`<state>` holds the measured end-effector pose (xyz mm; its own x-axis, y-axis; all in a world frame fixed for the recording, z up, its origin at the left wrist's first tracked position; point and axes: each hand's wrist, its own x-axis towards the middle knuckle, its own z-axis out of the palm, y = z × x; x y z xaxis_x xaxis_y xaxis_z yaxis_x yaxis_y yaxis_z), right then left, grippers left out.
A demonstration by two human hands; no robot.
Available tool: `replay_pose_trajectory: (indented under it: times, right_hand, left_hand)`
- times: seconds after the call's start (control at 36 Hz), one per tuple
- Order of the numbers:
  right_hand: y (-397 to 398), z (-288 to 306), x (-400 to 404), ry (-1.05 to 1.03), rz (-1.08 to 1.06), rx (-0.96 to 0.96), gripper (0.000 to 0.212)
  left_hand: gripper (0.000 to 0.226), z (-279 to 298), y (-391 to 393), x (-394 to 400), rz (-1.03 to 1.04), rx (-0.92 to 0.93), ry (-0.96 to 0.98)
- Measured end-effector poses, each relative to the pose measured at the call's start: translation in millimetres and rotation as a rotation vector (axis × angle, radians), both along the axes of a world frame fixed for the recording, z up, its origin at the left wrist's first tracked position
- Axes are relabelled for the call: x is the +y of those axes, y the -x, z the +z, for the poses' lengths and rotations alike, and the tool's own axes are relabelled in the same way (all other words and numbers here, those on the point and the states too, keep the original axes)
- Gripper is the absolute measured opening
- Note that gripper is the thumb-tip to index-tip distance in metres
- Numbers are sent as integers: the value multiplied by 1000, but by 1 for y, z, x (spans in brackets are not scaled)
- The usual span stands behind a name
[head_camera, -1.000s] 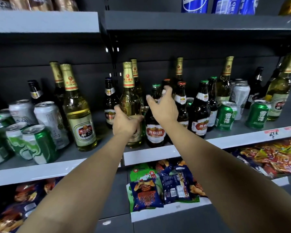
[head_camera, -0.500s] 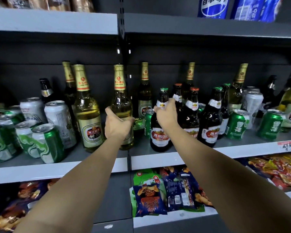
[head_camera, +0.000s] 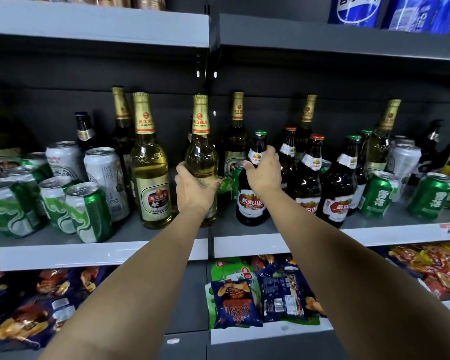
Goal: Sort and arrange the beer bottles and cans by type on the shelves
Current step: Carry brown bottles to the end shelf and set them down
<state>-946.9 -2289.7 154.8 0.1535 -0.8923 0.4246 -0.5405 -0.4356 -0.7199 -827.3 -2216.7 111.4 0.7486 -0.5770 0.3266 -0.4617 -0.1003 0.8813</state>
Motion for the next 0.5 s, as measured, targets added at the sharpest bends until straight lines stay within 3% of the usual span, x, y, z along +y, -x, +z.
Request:
replay_pose_trajectory:
  times: [0.11,0.28,0.5]
  right_hand:
    - [5,-4,14,39,-57,79,76]
    - [11,-21,35,94,-163,188,72]
    - [20,-54,65,82,-158,303,61]
  left_hand:
    - [92,-6,2,8,-17,-3,-64]
    - [87,-21,5,19,-23,24,-165]
    - [58,-33,9,53,-21,-66,-288]
